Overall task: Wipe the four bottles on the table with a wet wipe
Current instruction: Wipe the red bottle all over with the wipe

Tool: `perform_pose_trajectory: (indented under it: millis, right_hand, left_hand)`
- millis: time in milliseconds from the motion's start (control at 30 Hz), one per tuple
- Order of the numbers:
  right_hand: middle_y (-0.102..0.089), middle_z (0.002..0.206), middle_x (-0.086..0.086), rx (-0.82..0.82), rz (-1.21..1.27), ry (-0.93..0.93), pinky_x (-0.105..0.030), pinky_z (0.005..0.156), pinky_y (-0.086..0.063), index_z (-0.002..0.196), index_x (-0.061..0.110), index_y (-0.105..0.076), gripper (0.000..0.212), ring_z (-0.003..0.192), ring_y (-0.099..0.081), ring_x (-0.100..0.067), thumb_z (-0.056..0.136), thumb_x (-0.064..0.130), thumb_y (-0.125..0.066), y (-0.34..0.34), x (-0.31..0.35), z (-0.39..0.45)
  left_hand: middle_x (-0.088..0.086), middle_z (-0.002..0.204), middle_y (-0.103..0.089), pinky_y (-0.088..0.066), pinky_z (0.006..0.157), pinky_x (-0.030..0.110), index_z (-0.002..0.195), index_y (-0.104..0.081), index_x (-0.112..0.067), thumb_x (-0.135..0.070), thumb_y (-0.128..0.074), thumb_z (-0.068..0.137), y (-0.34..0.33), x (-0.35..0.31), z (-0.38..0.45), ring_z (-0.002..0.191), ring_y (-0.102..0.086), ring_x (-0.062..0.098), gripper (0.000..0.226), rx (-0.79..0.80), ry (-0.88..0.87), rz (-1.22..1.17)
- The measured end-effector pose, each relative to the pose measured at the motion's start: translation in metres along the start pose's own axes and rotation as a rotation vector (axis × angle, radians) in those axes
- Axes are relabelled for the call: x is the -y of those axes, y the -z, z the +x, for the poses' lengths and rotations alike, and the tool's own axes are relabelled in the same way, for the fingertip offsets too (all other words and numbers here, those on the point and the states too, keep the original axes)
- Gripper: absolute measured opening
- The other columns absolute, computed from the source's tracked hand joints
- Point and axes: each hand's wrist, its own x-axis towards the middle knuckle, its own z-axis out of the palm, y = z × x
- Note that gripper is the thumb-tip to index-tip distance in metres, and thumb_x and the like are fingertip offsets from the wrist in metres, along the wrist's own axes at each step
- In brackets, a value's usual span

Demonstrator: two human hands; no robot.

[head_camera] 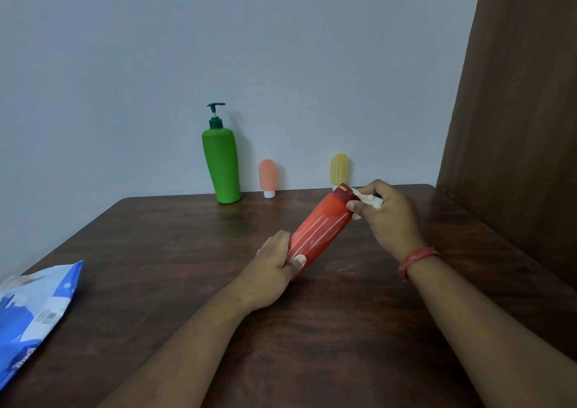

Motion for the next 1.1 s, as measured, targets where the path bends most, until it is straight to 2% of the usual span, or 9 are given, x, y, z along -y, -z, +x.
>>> perform_pose_trajectory:
  millis: [100, 200, 333, 433, 533, 700, 833, 967, 1100]
  right_hand:
    - [-0.069, 0.100, 0.003, 0.020, -0.034, 0.010, -0.027, 0.073, -0.051, 0.102, 0.024, -0.067, 0.018, 0.092, -0.064, -0.015, 0.086, 0.025, -0.075, -0.003, -0.003, 0.001]
    - [-0.062, 0.127, 0.001, 0.201, 0.129, -0.034, -0.036, 0.092, -0.055, 0.128, 0.032, -0.060, 0.037, 0.115, -0.059, -0.015, 0.093, 0.023, -0.067, -0.003, -0.004, 0.000]
    - [-0.054, 0.139, 0.000, 0.325, 0.310, -0.015, -0.046, 0.097, -0.054, 0.123, 0.046, -0.062, 0.044, 0.128, -0.051, -0.021, 0.094, 0.014, -0.063, 0.002, 0.000, 0.000]
    - [-0.054, 0.137, 0.006, 0.227, 0.132, 0.071, -0.042, 0.098, -0.054, 0.122, 0.042, -0.062, 0.040, 0.126, -0.050, -0.014, 0.094, 0.013, -0.063, 0.000, 0.004, -0.004]
    - [-0.055, 0.133, 0.015, 0.098, -0.086, 0.225, -0.033, 0.102, -0.050, 0.124, 0.028, -0.065, 0.033, 0.119, -0.050, 0.001, 0.096, 0.012, -0.062, -0.006, 0.007, -0.011]
    - [-0.044, 0.149, -0.001, 0.068, -0.431, 0.335, -0.040, 0.109, -0.040, 0.138, 0.018, -0.054, 0.038, 0.136, -0.039, -0.020, 0.101, 0.025, -0.052, -0.027, 0.016, -0.024]
    - [-0.056, 0.131, -0.011, 0.060, -0.558, 0.529, -0.045, 0.098, -0.051, 0.120, 0.008, -0.067, 0.033, 0.122, -0.051, -0.031, 0.088, 0.000, -0.066, -0.043, 0.019, -0.028]
    - [-0.063, 0.106, -0.010, 0.064, -0.540, 0.722, -0.036, 0.082, -0.054, 0.106, 0.004, -0.071, 0.028, 0.099, -0.059, -0.028, 0.080, -0.007, -0.071, -0.046, 0.015, -0.029]
    - [-0.064, 0.106, -0.001, -0.057, -0.466, 0.605, -0.029, 0.085, -0.048, 0.103, 0.012, -0.070, 0.023, 0.102, -0.055, -0.020, 0.086, -0.003, -0.066, -0.030, 0.015, -0.024]
  left_hand:
    - [-0.002, 0.125, -0.045, -0.046, 0.094, 0.035, 0.127, -0.036, -0.028, -0.041, -0.050, 0.103, 0.001, 0.000, 0.001, 0.112, -0.048, 0.015, 0.031, 0.001, 0.003, 0.006]
    - [-0.002, 0.125, -0.046, -0.047, 0.096, 0.037, 0.127, -0.037, -0.028, -0.042, -0.050, 0.103, 0.001, 0.000, 0.001, 0.112, -0.048, 0.014, 0.031, 0.005, 0.009, 0.018]
    - [-0.004, 0.128, -0.044, -0.049, 0.099, 0.042, 0.129, -0.035, -0.029, -0.044, -0.050, 0.102, 0.001, 0.000, 0.001, 0.115, -0.047, 0.014, 0.035, 0.021, 0.018, 0.038]
    - [-0.004, 0.127, -0.045, -0.049, 0.099, 0.043, 0.129, -0.035, -0.030, -0.045, -0.050, 0.102, 0.001, 0.001, 0.001, 0.114, -0.047, 0.014, 0.034, 0.013, 0.018, 0.033]
    - [-0.002, 0.129, -0.045, -0.047, 0.094, 0.033, 0.131, -0.035, -0.029, -0.043, -0.049, 0.103, 0.000, 0.000, 0.001, 0.114, -0.047, 0.013, 0.034, 0.012, 0.024, -0.031]
    - [-0.004, 0.123, -0.053, -0.044, 0.083, 0.027, 0.128, -0.041, -0.028, -0.040, -0.049, 0.104, 0.002, 0.001, 0.001, 0.108, -0.053, 0.011, 0.028, 0.011, 0.063, -0.224]
    - [0.001, 0.118, -0.062, -0.049, 0.092, 0.037, 0.121, -0.050, -0.028, -0.037, -0.051, 0.104, 0.001, 0.005, 0.002, 0.109, -0.059, 0.021, 0.019, -0.075, 0.096, -0.445]
    - [0.003, 0.121, -0.064, -0.047, 0.103, 0.037, 0.119, -0.053, -0.027, -0.034, -0.052, 0.103, 0.003, 0.003, 0.000, 0.114, -0.061, 0.020, 0.017, -0.117, 0.106, -0.706]
    - [-0.006, 0.124, -0.062, -0.045, 0.109, 0.035, 0.120, -0.051, -0.031, -0.034, -0.054, 0.102, -0.001, -0.002, -0.002, 0.117, -0.059, 0.012, 0.018, -0.044, 0.091, -0.720]
